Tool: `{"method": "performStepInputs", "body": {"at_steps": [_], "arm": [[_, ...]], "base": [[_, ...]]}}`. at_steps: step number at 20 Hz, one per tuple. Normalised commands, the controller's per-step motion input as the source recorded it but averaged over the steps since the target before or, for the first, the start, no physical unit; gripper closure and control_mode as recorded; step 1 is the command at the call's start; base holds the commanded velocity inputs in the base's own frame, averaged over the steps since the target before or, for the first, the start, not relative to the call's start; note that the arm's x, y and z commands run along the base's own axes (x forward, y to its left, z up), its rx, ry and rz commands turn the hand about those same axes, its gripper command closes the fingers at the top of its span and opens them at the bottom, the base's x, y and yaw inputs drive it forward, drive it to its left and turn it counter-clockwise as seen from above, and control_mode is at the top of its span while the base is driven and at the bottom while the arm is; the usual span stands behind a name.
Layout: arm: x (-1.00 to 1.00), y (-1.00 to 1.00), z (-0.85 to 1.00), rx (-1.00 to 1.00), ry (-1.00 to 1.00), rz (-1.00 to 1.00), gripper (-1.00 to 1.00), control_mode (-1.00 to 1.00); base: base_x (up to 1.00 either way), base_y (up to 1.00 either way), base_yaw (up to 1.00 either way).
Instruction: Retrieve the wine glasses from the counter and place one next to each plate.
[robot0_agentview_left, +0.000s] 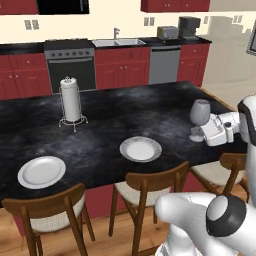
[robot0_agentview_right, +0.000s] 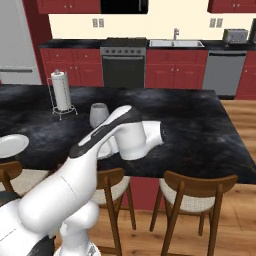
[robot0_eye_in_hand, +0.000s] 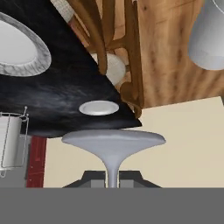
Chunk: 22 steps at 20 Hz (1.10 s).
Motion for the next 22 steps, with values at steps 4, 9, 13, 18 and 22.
{"method": "performStepInputs", "body": {"at_steps": [4, 9, 13, 18, 22], "arm": [[0.5, -0.02, -0.27, 0.0, 0.0, 0.06, 1.0, -1.0], [0.19, 0.0, -0.32, 0.0, 0.0, 0.05, 1.0, -1.0], [0.21, 0.0, -0.27, 0.0, 0.0, 0.01, 1.0, -1.0], [0.35, 0.0, -0.21, 0.0, 0.0, 0.0, 1.0, -1.0], [0.42, 0.0, -0.17, 0.0, 0.0, 0.0, 1.0, -1.0]], "base": [[0.0, 0.0, 0.0], [0.0, 0.0, 0.0], [0.0, 0.0, 0.0], [0.0, 0.0, 0.0], [0.0, 0.0, 0.0]]}}
